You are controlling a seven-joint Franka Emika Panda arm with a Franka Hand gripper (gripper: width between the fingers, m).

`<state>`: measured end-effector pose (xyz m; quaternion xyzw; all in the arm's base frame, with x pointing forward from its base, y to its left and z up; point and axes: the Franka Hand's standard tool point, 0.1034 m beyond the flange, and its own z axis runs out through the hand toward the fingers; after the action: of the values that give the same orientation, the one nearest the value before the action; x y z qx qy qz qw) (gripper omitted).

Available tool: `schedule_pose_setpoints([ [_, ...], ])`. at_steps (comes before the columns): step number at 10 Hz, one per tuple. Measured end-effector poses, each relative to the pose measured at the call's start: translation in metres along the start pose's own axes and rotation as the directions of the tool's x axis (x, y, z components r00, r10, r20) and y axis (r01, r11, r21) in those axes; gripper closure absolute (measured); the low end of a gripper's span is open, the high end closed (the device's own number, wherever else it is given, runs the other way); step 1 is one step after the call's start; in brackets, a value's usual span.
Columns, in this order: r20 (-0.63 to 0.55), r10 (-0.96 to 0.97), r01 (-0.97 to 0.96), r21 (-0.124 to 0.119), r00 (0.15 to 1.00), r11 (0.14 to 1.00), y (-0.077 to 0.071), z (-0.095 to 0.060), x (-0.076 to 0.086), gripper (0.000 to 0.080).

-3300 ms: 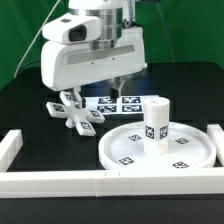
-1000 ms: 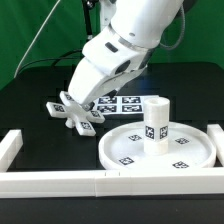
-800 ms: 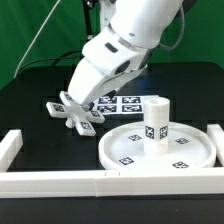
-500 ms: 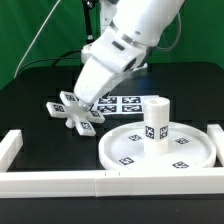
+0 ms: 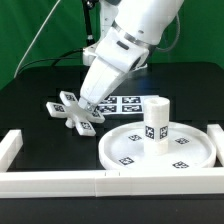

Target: Assemble round table

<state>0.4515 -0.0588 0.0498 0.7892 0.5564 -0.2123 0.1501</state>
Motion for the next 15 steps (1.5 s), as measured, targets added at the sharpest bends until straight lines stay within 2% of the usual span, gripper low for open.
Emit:
schedule_pose_setpoints([
  [1, -0.004, -0.045, 0.045, -0.022, 0.999, 0.999, -0.002, 0.007, -0.003, 0.015],
  [3, 0.009, -0.069, 0.069, -0.025, 0.998, 0.997, -0.004, 0.017, -0.016, 0.015],
  [4, 0.014, -0.062, 0.062, -0.018, 0.998, 0.998, -0.003, 0.018, -0.019, 0.015],
  [8, 0.037, -0.073, 0.073, -0.014, 0.997, 0.997, -0.007, 0.021, -0.014, 0.015],
  [9, 0.072, -0.077, 0.077, -0.005, 0.994, 0.997, -0.01, 0.027, -0.013, 0.015],
  [10, 0.146, -0.077, 0.077, 0.004, 0.986, 0.997, -0.008, 0.025, -0.012, 0.015],
  [11, 0.162, -0.094, 0.097, -0.009, 0.982, 0.995, -0.004, 0.022, -0.003, 0.015],
  [15, 0.159, -0.103, 0.106, -0.009, 0.982, 0.994, -0.004, 0.022, -0.003, 0.015],
])
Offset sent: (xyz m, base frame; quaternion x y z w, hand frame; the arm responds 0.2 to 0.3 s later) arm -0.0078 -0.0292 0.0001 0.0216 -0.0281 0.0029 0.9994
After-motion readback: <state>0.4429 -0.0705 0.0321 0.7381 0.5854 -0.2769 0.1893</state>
